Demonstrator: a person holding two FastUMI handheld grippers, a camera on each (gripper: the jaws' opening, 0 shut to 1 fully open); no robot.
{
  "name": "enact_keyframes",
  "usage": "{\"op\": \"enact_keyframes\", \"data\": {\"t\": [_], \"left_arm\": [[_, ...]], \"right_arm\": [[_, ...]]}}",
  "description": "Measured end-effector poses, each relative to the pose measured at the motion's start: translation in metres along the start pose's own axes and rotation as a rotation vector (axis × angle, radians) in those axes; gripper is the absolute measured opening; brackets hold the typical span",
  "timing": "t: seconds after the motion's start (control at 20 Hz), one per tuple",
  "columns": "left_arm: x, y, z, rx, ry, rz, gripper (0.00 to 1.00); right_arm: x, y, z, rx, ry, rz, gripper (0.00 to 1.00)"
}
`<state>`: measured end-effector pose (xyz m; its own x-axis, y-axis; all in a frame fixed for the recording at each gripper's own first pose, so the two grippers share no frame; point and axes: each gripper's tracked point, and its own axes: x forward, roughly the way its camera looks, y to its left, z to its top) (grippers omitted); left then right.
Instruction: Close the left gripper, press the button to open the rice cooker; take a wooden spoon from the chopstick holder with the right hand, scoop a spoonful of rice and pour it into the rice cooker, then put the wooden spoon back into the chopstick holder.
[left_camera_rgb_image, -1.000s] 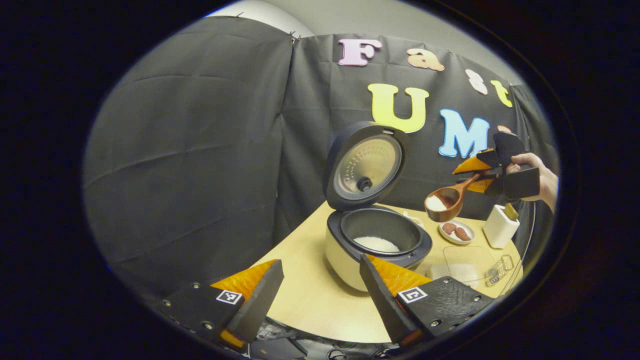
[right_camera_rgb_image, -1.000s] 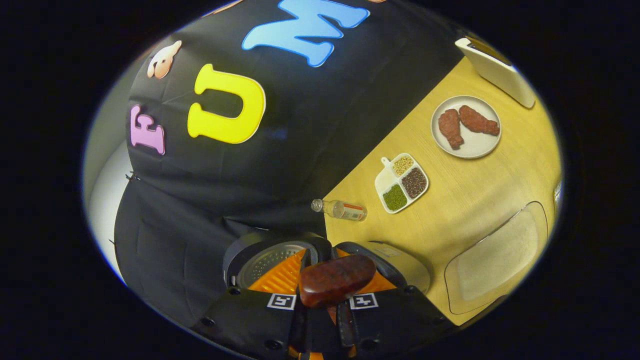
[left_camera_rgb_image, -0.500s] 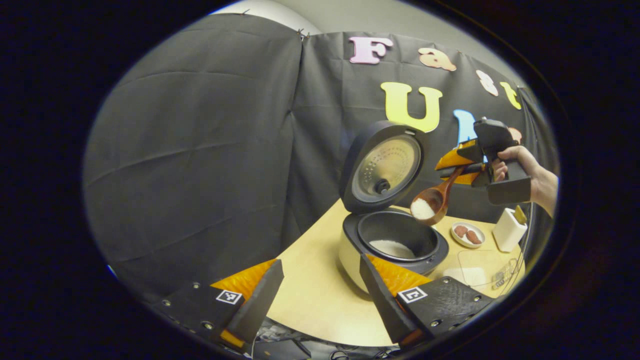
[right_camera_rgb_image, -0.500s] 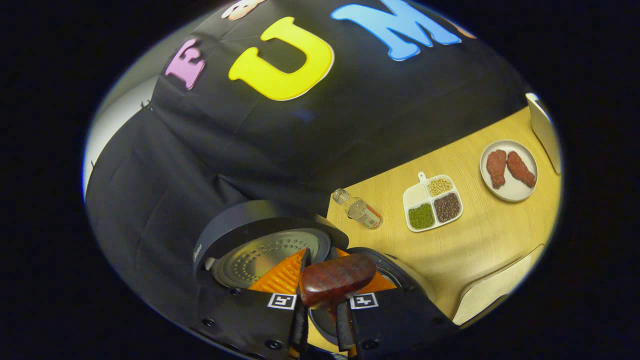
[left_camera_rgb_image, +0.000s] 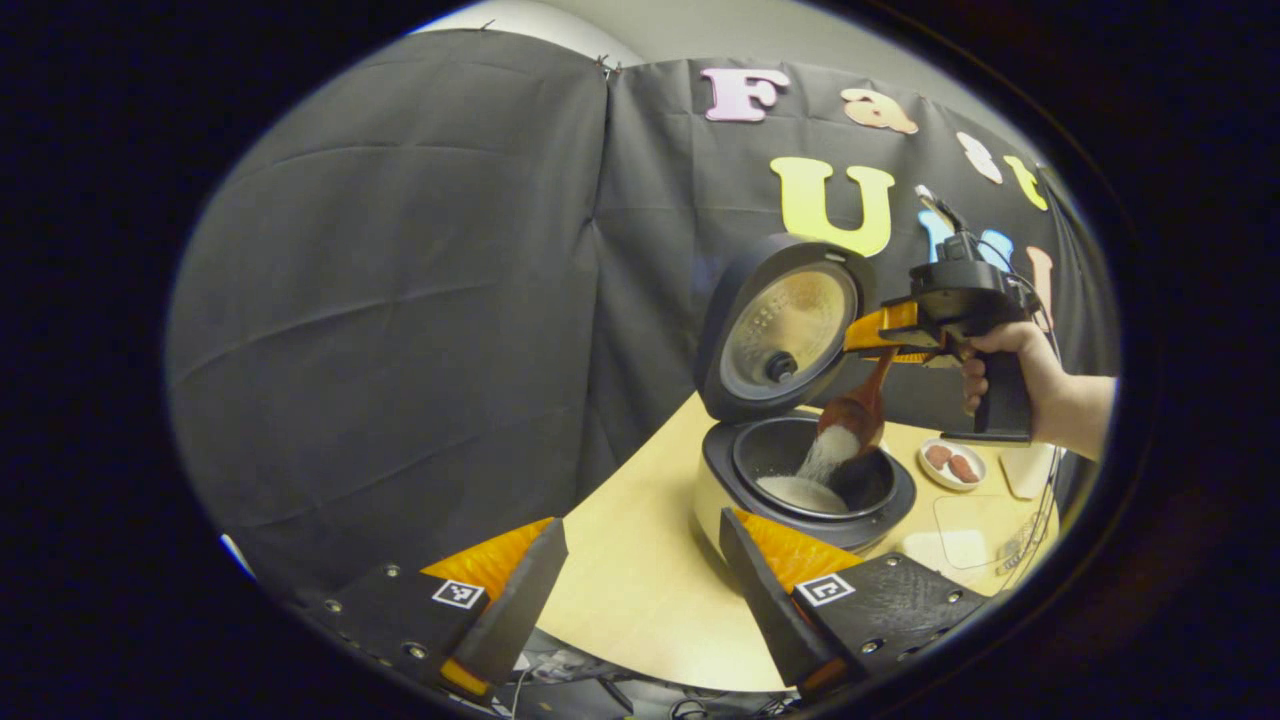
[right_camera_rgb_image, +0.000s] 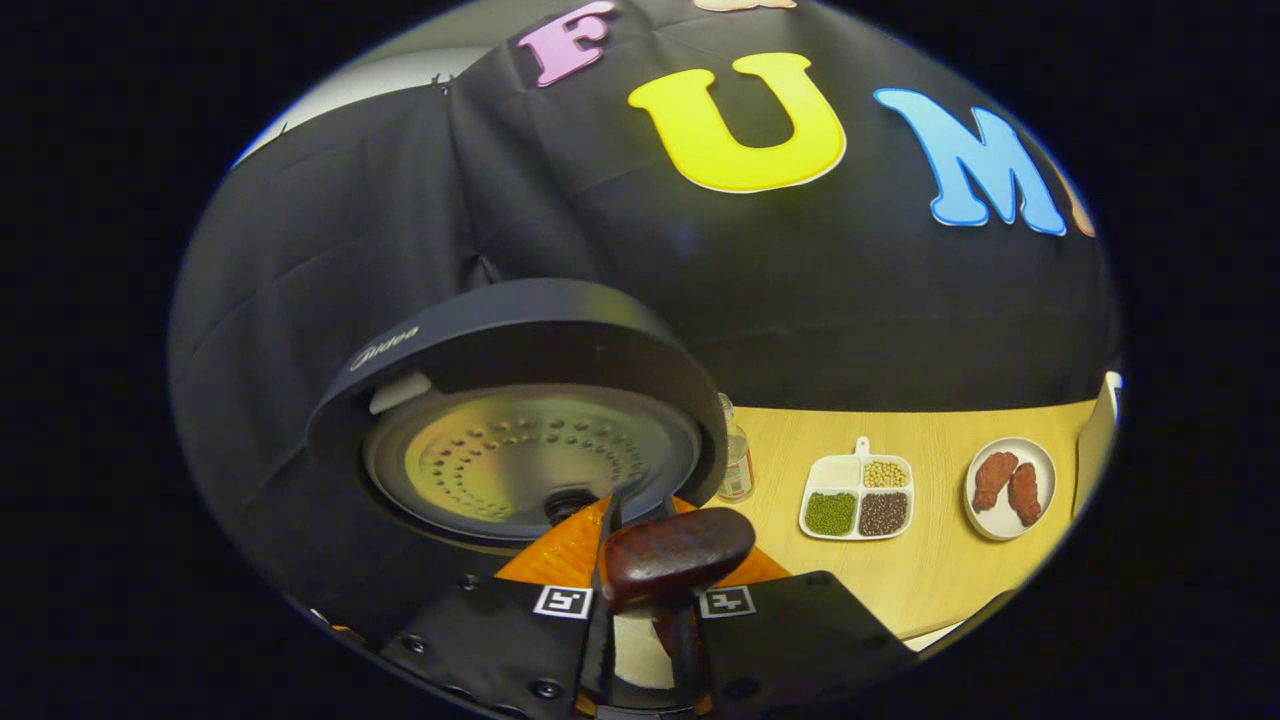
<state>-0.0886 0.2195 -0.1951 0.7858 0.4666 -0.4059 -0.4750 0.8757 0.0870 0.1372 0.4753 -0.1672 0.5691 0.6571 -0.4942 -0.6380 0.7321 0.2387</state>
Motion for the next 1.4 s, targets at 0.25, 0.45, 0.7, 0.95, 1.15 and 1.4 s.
{"op": "enact_keyframes", "data": {"t": [0.25, 0.45, 0.7, 0.95, 1.15, 1.4], "left_arm": [[0.002, 0.002, 0.003, 0.014, -0.009, 0.007, 0.96], [0.005, 0.000, 0.008, 0.028, -0.020, 0.006, 0.97], [0.007, -0.008, 0.018, 0.053, -0.049, -0.012, 0.97], [0.006, -0.020, 0.022, 0.071, -0.063, -0.042, 0.97], [0.010, -0.034, 0.023, 0.093, -0.069, -0.084, 0.97], [0.018, -0.065, 0.022, 0.102, -0.071, -0.181, 0.96]], "right_arm": [[0.004, 0.002, -0.003, -0.142, -0.016, 0.012, 0.24], [-0.001, 0.008, 0.003, -0.190, -0.053, 0.022, 0.25], [-0.009, 0.013, 0.007, -0.324, -0.085, 0.056, 0.24], [-0.032, 0.016, 0.012, -0.426, -0.145, 0.057, 0.24], [-0.052, 0.012, 0.016, -0.422, -0.158, 0.034, 0.24], [-0.090, -0.019, 0.036, -0.353, -0.198, -0.053, 0.24]]}}
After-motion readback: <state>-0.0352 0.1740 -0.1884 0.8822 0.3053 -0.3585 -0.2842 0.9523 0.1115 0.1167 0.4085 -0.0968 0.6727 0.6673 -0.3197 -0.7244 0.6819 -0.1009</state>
